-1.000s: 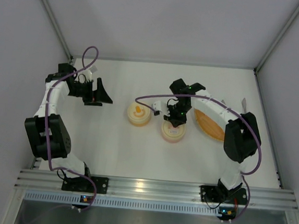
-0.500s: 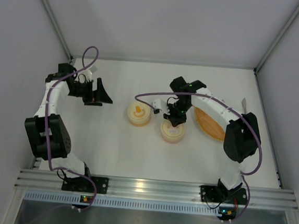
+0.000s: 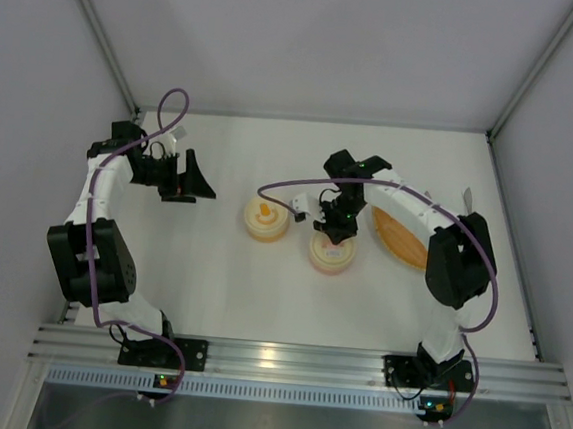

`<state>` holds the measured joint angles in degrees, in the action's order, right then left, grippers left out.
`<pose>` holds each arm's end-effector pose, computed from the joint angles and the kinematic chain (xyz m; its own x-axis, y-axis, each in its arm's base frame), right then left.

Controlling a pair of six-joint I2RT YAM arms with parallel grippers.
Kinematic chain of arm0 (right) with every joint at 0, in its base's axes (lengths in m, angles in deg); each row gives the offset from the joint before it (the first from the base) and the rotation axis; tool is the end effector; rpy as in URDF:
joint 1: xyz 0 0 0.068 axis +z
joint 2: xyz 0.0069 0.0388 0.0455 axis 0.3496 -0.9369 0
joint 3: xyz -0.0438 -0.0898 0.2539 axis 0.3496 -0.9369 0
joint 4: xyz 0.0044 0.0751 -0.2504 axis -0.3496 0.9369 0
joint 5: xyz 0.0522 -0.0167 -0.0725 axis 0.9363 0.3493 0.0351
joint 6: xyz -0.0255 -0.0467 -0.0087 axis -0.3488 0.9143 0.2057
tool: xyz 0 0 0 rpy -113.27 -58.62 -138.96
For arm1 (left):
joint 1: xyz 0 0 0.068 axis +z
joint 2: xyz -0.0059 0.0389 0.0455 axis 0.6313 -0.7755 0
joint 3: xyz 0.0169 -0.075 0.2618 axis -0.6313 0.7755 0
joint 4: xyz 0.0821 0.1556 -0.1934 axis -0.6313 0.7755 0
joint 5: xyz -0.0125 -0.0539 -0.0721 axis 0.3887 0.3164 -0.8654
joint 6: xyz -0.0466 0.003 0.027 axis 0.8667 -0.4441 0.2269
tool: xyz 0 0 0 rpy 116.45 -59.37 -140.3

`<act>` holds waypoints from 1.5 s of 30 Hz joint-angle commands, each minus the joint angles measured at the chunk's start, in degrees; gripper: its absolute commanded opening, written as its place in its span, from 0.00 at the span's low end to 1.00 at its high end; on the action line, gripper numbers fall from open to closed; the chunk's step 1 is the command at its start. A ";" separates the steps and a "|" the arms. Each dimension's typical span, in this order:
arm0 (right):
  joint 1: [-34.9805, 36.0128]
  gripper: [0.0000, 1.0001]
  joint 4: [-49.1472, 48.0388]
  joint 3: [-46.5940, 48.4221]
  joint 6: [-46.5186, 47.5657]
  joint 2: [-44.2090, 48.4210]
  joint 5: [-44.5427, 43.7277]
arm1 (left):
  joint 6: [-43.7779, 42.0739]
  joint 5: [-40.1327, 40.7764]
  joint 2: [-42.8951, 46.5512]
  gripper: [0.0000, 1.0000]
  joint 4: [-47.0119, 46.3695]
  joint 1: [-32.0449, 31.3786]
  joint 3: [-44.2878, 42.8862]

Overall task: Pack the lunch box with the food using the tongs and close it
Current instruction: Close the box lid on the packing box.

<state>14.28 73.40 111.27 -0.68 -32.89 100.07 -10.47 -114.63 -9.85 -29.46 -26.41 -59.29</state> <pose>0.2895 0.2170 0.2392 0.1187 -0.9153 -0.3848 -0.9856 -0.1556 0.0660 0.3129 0.0421 0.2836 -0.8898 -0.0920 -0.4471 0.2675 0.6885 -0.6741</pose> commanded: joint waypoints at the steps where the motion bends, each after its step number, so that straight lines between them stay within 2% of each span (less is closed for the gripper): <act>1: 0.33 0.00 0.50 0.89 2.14 -0.53 1.51 | -1.14 -1.45 1.43 0.98 -0.13 0.45 -1.52; 8: 0.33 0.00 1.21 2.12 3.20 -0.97 0.81 | -0.88 -1.62 1.26 0.98 -0.39 0.45 -1.26; 23: 0.06 0.00 -0.99 -0.42 -8.57 -2.99 -0.25 | -0.96 -0.92 2.05 0.98 -0.13 0.45 -1.00; 29: -0.46 0.00 -3.70 -3.40 -16.83 -2.47 0.63 | -0.61 -0.39 3.10 0.98 -0.39 0.45 -0.29; 41: -0.81 0.00 -16.27 -15.00 -43.27 1.92 3.09 | -0.61 0.93 4.33 0.98 -0.66 0.54 -0.03; 45: -0.82 0.00 -20.06 -18.87 -46.90 3.16 4.76 | -0.61 0.57 4.16 0.98 -0.66 0.54 0.06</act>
<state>13.04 57.60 97.74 -41.45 -26.57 105.98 -10.58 -113.10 -7.78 -29.48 -26.41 -59.27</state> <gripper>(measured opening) 0.024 0.980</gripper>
